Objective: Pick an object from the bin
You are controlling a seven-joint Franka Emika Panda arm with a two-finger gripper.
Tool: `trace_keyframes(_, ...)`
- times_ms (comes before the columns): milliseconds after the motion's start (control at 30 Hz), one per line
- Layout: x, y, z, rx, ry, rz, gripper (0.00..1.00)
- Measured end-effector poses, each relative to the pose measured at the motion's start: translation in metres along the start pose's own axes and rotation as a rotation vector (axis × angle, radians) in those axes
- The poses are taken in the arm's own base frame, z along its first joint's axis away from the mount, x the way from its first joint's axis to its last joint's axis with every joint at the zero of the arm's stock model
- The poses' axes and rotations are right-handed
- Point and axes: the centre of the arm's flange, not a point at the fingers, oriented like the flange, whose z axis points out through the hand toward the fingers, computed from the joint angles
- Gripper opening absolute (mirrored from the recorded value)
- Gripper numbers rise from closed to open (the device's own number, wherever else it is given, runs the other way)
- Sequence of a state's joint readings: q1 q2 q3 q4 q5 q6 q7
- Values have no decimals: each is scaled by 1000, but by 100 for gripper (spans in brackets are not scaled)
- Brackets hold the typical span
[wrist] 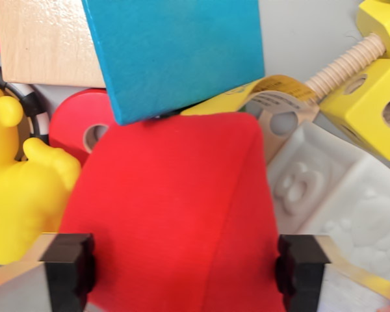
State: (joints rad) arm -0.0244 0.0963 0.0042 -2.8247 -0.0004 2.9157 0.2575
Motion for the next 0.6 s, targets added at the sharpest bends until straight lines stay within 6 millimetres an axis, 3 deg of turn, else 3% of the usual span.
trace_keyframes(600, 1, 0, 0, 0, 2, 0, 0)
